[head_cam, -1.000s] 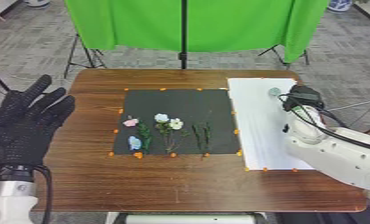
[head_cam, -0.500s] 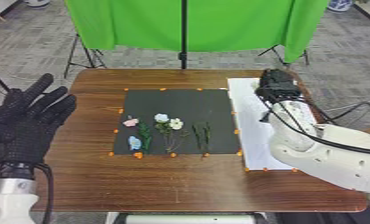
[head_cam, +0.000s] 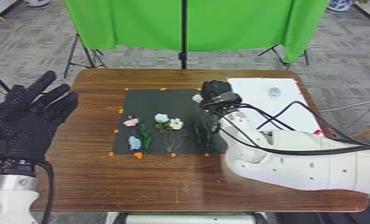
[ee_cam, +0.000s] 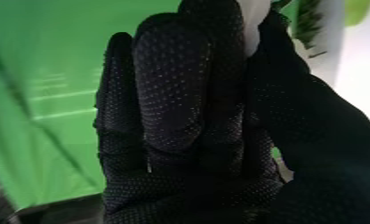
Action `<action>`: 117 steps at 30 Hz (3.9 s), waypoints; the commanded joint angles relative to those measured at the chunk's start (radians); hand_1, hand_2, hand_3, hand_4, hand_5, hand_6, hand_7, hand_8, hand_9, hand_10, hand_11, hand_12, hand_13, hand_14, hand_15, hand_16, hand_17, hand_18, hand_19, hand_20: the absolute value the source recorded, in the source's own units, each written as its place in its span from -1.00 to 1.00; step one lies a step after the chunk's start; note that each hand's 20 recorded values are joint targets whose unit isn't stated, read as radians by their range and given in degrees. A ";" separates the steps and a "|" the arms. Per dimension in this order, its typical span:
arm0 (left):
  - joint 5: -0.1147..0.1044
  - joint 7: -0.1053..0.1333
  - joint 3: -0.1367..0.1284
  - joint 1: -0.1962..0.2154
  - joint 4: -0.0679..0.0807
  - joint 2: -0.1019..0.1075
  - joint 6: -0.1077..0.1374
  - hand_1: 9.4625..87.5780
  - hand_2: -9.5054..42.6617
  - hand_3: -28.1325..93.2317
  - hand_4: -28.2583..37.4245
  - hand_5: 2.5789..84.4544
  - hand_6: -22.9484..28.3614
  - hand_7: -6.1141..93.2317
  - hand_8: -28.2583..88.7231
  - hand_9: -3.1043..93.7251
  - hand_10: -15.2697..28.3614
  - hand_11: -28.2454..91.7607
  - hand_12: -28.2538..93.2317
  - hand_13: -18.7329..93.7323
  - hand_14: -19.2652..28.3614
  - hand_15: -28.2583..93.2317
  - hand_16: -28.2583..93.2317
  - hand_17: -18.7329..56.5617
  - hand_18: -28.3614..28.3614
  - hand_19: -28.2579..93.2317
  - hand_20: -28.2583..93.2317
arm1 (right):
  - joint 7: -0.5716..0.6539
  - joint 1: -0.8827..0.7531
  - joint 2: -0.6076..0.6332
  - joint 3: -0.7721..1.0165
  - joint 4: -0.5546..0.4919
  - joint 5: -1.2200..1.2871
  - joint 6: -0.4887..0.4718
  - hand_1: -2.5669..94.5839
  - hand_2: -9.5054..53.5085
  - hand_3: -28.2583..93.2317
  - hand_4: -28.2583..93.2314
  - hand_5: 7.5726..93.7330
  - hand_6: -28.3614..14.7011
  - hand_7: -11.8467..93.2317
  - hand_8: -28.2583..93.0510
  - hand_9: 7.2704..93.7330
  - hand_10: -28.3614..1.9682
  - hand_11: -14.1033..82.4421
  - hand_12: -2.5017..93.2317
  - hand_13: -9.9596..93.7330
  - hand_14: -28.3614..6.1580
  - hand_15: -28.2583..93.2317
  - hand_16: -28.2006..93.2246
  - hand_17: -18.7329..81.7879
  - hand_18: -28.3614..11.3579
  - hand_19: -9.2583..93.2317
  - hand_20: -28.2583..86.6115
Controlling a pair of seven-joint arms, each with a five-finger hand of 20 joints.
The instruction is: Arrange flowers
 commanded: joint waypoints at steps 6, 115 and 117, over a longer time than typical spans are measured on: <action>-0.003 0.005 -0.006 0.016 0.008 0.002 -0.005 -0.70 -0.24 0.72 -0.96 -0.17 0.31 -0.54 -0.69 -0.23 0.71 -0.03 -0.35 -0.20 1.00 0.34 -0.70 -0.61 1.00 0.78 -1.00 | 0.005 0.011 -0.061 -0.044 0.021 -0.026 -0.021 0.14 -1.00 0.63 -1.00 0.80 0.43 -0.39 -0.47 0.97 0.40 -0.35 -0.34 0.78 0.42 0.41 -0.22 0.11 -0.39 0.90 -0.60; -0.004 0.022 0.023 -0.001 0.008 0.000 -0.024 -0.69 -0.26 0.72 -0.93 -0.18 0.31 -0.55 -0.68 -0.24 0.71 -0.04 -0.35 -0.20 1.00 0.34 -0.70 -0.60 1.00 0.79 -1.00 | -0.107 -0.024 0.224 0.326 0.284 0.403 -0.611 -0.40 -0.93 0.84 -1.00 -0.63 0.43 -0.51 -0.74 -0.33 -0.28 -0.57 -0.68 0.23 -0.12 0.53 -0.41 -0.14 -0.55 0.83 -0.51; -0.005 0.022 0.022 0.000 0.007 0.000 -0.020 -0.69 -0.26 0.72 -0.93 -0.18 0.31 -0.55 -0.69 -0.24 0.71 -0.04 -0.35 -0.20 1.00 0.34 -0.70 -0.60 1.00 0.79 -1.00 | -0.104 -0.037 0.218 0.346 0.297 0.407 -0.648 -0.40 -0.92 0.84 -1.00 -0.63 0.43 -0.50 -0.74 -0.33 -0.28 -0.57 -0.68 0.23 -0.13 0.53 -0.42 -0.14 -0.55 0.83 -0.51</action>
